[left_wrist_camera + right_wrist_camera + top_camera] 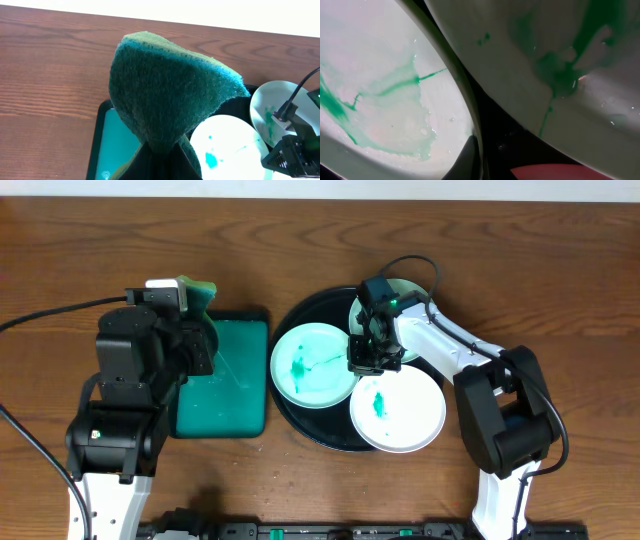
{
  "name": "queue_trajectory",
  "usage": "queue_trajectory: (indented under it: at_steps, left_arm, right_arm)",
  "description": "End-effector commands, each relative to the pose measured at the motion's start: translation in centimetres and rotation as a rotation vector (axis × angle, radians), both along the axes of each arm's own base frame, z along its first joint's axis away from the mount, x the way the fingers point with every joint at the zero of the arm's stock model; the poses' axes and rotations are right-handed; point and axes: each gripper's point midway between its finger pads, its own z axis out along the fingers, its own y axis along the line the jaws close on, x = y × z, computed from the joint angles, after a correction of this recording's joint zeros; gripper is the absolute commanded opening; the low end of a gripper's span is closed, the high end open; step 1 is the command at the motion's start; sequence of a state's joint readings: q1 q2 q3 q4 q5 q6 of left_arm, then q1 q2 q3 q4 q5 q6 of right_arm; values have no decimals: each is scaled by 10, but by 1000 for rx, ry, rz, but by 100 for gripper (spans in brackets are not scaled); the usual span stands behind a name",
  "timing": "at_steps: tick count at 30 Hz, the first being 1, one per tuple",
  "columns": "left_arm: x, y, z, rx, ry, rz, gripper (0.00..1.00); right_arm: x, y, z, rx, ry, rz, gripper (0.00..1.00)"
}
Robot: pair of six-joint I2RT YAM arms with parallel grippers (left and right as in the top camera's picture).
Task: Clean dirty plates on tray and stack at the side
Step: 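Lift the sponge with the left gripper out of the tray, then scrub the left light green plate with the sponge in the left gripper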
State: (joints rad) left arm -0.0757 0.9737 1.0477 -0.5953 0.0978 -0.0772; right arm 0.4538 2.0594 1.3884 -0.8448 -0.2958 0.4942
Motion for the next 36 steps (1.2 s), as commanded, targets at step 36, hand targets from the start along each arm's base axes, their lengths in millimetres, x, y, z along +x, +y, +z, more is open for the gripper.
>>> queue_trajectory:
  at_steps: [36]
  left_arm:
    - [12, -61, -120, -250, 676, 5, 7]
  right_arm:
    - [-17, -8, -18, -55, 54, 12, 1]
